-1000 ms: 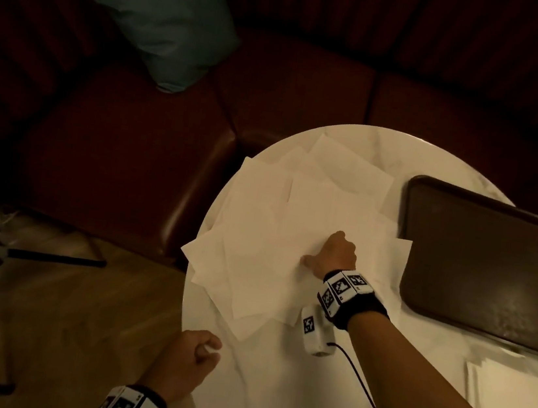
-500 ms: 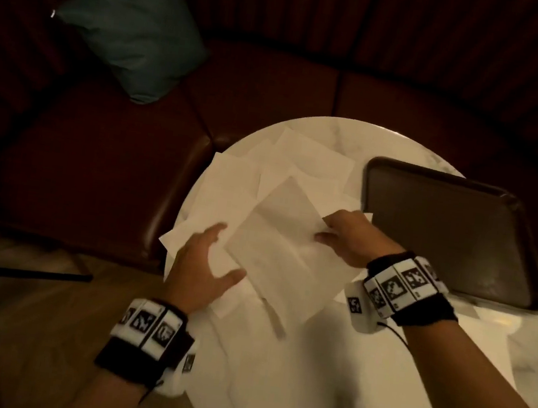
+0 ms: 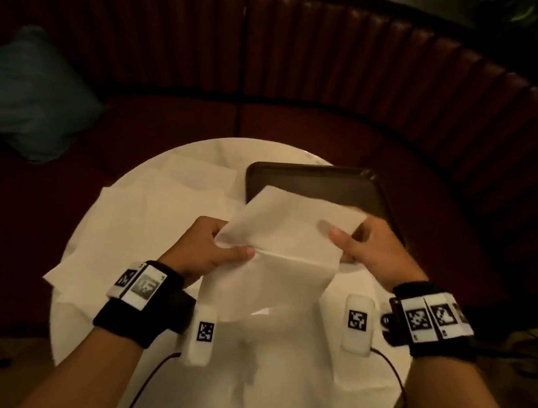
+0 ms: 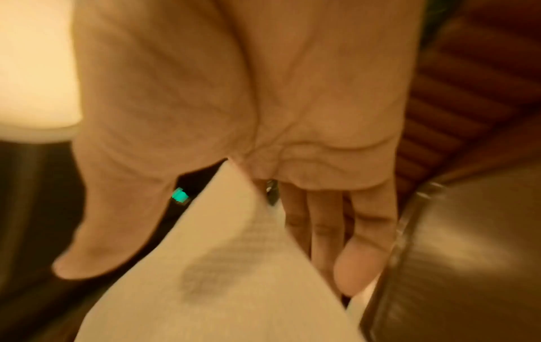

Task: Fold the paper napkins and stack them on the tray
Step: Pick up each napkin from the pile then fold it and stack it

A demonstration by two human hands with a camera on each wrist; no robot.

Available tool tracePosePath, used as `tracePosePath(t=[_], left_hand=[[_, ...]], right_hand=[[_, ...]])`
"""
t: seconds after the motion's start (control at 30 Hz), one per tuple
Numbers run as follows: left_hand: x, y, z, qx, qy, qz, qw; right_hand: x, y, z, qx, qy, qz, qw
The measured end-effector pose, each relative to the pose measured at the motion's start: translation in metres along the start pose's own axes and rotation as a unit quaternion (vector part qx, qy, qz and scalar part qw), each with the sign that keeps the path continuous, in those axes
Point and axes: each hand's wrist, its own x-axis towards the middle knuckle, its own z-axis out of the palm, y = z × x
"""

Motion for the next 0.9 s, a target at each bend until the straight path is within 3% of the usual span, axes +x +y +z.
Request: tracePosePath(t=[0.07,0.27,0.47,0.67,0.9], left_hand=[[0.002,0.016,0.026,-0.035,-0.029,0.01,0.999],[0.007,0.047,0.092,-0.079,-0.091,0.016,0.993],[0.01,0.054,0.128,-0.127,-0.121,0.002,0.984],[0.015,0.048,0.155,-0.142,-0.135,0.011,0.981],[0.02,0.04,0.159,-0.125,-0.133,0.007,0.983]], right_hand=[[-0.026,0.029,-0.015,0.111,-0.001,0.035,0.993],[-0.075,0.059,-0.038,0.175,0.101,0.026,0.979],[-0.104,0.076,-0.07,0.21,0.191,-0.004,0.959],[-0.127,0.092,-0.085,0.196,0.195,-0.036,0.96],[-0.141,0.113,-0.088,0.25,0.175,-0.013,0.952]])
